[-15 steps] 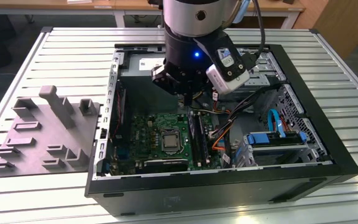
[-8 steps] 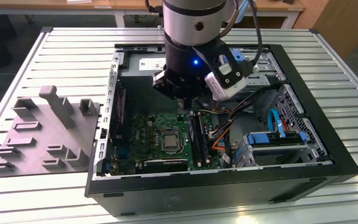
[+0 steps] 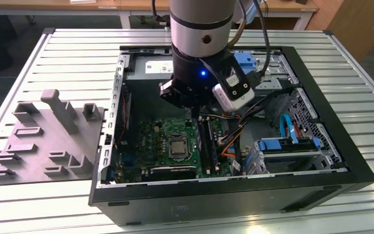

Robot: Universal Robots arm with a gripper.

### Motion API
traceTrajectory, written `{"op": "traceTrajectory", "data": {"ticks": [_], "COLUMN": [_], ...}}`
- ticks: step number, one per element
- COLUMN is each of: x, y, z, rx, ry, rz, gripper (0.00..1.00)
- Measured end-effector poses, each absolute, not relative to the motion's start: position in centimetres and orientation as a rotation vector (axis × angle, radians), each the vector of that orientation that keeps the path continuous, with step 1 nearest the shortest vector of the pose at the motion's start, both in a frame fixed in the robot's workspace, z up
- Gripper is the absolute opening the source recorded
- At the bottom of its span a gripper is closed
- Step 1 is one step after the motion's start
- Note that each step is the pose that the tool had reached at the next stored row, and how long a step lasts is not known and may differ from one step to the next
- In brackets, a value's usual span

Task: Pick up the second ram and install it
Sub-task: 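Insert the second ram into the second slot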

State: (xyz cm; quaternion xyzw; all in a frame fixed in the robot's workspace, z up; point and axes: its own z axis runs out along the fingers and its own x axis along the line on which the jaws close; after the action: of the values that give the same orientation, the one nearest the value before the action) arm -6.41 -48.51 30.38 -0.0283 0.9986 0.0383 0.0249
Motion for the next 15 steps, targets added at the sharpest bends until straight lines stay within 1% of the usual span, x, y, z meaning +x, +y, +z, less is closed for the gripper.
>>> {"op": "traceTrajectory", "data": {"ticks": [15], "x": [-6.3], "y": [-48.5], "z": [28.0], "rx": [-0.032], "ry": [3.088], "rz": [0.118], "gripper": [0.12]}}
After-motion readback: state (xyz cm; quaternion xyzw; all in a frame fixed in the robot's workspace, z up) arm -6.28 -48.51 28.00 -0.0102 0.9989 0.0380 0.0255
